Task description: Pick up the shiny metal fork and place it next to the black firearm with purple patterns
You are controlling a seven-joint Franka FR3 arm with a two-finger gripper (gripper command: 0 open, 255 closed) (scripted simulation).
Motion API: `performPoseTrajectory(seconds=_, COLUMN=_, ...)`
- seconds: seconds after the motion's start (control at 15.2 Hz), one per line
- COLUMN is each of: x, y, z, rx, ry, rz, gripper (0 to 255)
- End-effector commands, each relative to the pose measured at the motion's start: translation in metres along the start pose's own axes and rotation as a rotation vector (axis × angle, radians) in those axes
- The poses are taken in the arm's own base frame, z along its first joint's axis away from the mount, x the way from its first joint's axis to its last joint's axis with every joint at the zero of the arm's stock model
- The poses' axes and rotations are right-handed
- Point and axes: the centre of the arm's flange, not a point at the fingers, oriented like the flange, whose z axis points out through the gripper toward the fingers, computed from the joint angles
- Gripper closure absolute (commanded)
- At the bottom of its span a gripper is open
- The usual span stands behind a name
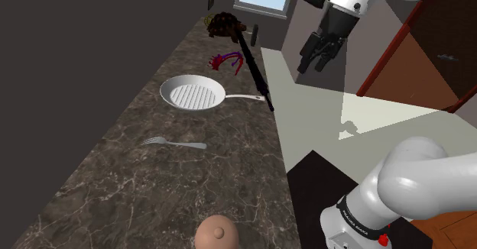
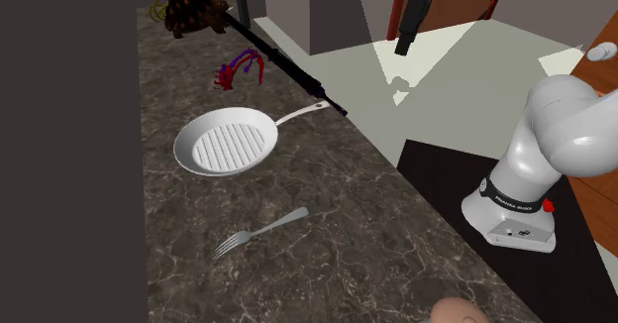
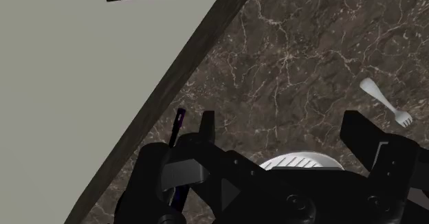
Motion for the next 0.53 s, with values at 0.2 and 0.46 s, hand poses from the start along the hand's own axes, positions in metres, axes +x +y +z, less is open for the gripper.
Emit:
performPoseTrajectory(seconds=0.2, x=0.029, y=-0.019, z=0.024, rx=0.008, ry=-0.026, rz=-0.071, gripper=0)
performPoseTrajectory(seconds=0.46, x=0.064, y=-0.047, z=0.056, rx=0.019, ry=-0.060, rz=-0.166, gripper=0)
